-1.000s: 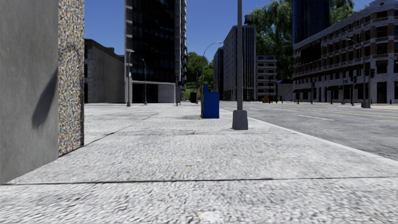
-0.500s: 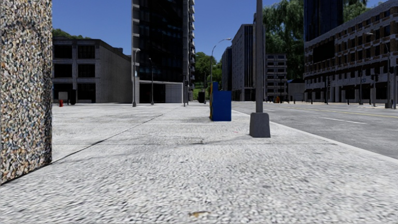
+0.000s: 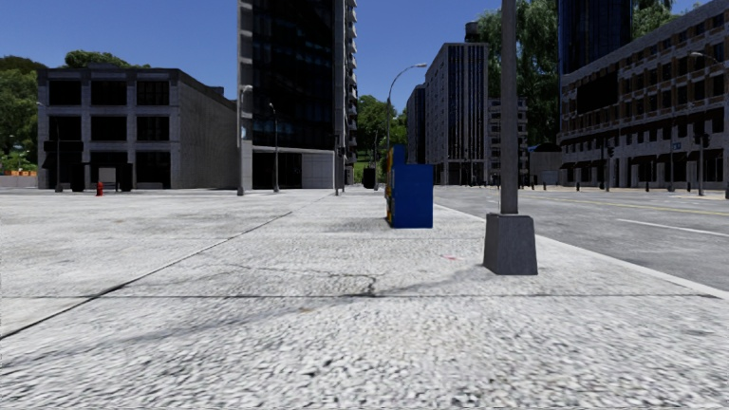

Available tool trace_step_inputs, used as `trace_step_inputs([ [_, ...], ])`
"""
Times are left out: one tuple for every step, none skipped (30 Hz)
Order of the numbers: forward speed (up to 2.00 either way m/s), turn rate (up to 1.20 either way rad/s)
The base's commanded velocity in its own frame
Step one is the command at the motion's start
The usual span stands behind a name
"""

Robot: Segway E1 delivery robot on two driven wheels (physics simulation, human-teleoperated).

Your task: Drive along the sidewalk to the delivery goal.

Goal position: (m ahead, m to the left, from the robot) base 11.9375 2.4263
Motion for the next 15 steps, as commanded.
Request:
trace_step_inputs([
  [2.0,0.0],
  [2.0,0.0],
  [2.0,0.0],
  [2.0,0.0],
  [2.0,0.0],
  [2.0,0.0],
  [2.0,0.0],
  [2.0,0.0],
  [2.0,0.0],
  [2.0,0.0],
  [2.0,0.0],
  [2.0,0.0],
  [2.0,0.0],
  [2.0,0.0],
  [2.0,0.0],
])
